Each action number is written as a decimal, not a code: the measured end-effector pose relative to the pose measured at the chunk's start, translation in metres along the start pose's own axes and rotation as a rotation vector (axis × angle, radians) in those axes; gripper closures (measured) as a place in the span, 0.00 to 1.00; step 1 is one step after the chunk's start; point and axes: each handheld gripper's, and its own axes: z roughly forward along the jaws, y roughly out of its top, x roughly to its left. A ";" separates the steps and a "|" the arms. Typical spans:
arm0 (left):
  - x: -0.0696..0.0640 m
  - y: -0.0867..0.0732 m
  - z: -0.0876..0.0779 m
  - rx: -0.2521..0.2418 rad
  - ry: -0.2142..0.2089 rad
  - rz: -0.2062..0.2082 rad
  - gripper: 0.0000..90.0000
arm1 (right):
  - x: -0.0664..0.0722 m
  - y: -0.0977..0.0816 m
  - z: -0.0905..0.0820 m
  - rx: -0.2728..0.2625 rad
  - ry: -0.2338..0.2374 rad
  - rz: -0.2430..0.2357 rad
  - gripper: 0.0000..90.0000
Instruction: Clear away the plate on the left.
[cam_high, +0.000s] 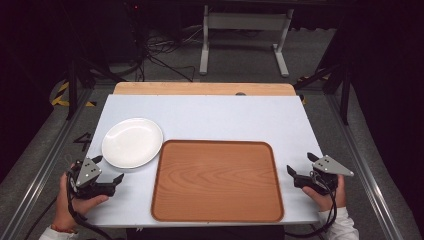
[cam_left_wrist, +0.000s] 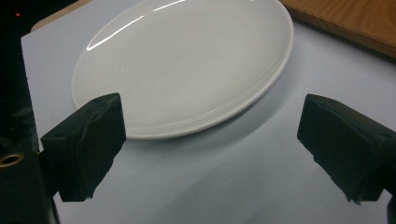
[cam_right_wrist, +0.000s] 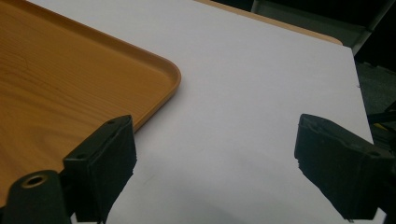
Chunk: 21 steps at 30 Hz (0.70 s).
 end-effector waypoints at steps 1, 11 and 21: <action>-0.001 0.000 0.001 -0.001 -0.005 -0.002 0.10 | 0.000 -0.001 0.000 0.002 0.002 0.001 0.15; -0.013 0.009 0.013 0.070 0.021 0.104 0.11 | -0.003 -0.003 -0.002 0.003 0.000 0.013 0.15; -0.028 0.024 0.034 0.167 0.134 0.335 0.25 | -0.001 -0.003 -0.001 0.009 0.006 0.013 0.15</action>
